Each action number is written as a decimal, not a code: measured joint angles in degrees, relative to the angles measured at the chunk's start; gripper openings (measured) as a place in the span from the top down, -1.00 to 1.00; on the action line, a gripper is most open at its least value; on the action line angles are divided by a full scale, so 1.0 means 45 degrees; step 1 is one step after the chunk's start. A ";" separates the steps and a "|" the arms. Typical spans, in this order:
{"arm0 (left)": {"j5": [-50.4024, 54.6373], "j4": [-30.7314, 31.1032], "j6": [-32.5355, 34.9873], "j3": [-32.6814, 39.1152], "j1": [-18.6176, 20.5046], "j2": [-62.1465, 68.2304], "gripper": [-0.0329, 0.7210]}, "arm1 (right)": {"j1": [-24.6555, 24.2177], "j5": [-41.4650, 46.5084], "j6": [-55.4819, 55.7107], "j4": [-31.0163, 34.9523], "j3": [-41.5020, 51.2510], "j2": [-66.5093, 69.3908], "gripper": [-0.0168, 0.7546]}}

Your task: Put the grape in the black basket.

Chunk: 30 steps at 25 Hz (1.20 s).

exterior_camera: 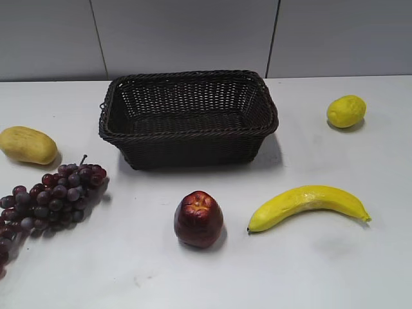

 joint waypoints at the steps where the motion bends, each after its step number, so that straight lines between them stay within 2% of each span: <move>1: 0.0000 0.0000 0.0000 0.0000 0.0000 0.0000 -0.80 | 0.0000 0.0000 0.0000 0.0000 0.0000 0.0000 -0.57; 21: -0.0311 0.0000 0.0000 -0.0155 0.0000 0.0206 -0.73 | 0.0000 0.0000 0.0000 0.0000 0.0000 0.0000 -0.57; 26: -0.1196 -0.0149 0.0000 -0.0682 0.0000 0.2413 -0.73 | 0.0000 0.0000 0.0000 0.0000 0.0000 0.0000 -0.57; 30: -0.2415 -0.0766 0.0015 -0.0940 0.0000 0.5041 -0.73 | 0.0000 0.0000 0.0000 0.0000 0.0000 0.0000 -0.57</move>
